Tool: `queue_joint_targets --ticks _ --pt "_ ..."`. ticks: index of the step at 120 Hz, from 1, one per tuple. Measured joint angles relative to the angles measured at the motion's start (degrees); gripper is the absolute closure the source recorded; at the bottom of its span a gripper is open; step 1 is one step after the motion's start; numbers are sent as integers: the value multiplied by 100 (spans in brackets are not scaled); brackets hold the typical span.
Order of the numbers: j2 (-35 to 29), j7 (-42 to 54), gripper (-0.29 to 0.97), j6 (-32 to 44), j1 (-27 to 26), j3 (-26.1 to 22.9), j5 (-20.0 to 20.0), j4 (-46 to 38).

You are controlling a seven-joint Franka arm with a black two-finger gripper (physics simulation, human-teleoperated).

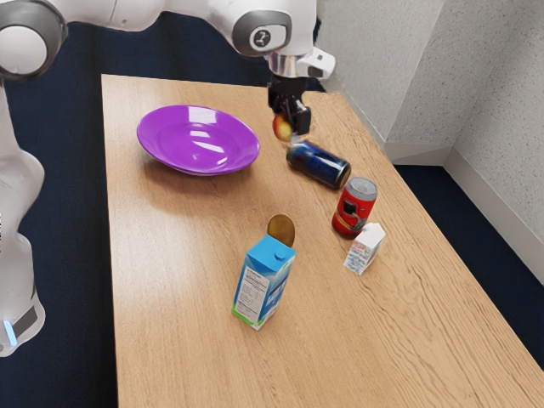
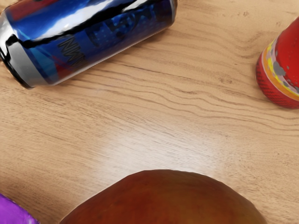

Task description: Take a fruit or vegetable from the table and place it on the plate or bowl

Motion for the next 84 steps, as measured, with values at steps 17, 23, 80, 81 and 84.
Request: queue_joint_targets --ticks 17,23,80,81,84 --pt "-269 18 34 -446 256 1066 231 -20" --pt "-344 27 34 -622 265 1394 301 -18" --pt "-362 214 8 -1145 246 1948 387 -30" --pt "-362 217 7 -1145 245 1949 386 -30" --pt "-362 229 6 -1146 244 1949 384 -30"
